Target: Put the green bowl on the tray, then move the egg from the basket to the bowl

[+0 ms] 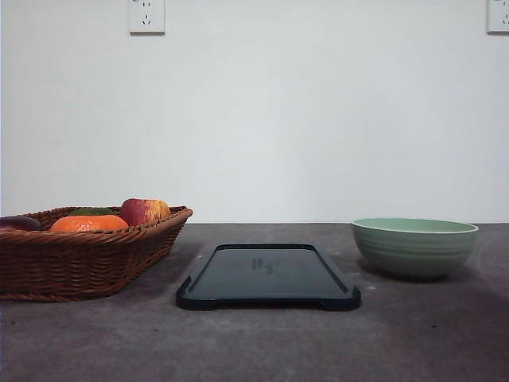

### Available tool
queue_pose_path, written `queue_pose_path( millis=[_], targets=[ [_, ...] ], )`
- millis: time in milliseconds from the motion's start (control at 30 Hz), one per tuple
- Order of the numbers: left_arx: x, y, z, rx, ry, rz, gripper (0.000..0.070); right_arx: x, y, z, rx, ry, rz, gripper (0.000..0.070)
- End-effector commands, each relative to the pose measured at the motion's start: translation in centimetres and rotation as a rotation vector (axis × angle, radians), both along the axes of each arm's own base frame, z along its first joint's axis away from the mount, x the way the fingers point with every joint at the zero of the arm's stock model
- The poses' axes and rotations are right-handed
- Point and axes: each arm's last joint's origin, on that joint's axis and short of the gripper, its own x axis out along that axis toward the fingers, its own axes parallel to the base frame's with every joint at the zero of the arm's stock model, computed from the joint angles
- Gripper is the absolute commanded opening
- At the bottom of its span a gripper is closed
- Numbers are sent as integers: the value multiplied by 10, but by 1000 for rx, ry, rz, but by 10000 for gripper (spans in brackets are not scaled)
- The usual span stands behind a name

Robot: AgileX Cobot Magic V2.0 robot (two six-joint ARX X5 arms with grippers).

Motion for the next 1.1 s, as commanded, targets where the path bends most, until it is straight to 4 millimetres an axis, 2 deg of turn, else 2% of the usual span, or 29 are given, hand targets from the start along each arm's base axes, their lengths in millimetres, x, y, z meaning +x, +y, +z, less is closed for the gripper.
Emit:
queue_pose_path(
  millis=[0,100,200,500,633,867,1067],
  targets=[
    [1,0,-7,-173,27,30,0,0,0,-1,79,-1,-14,11],
    [1,0,-6,-353,29,59,0,0,0,0,172,0,-31,9],
    [1,0,-4,-403,8,63,0,0,0,1,212,-9,-34,9],
    [1,0,25,-212,-292,2,0,0,0,29,232,-275,-6,7],
    [-2,0,40,-171,-357,-3,0,-2,0,42,233,-291,-4,7],
    [-4,0,74,-141,-285,-4,0,1,0,73,230,-265,-3,7],
    [7,-3,103,-106,-139,-94,0,13,2,98,209,-132,28,7]
  ],
)
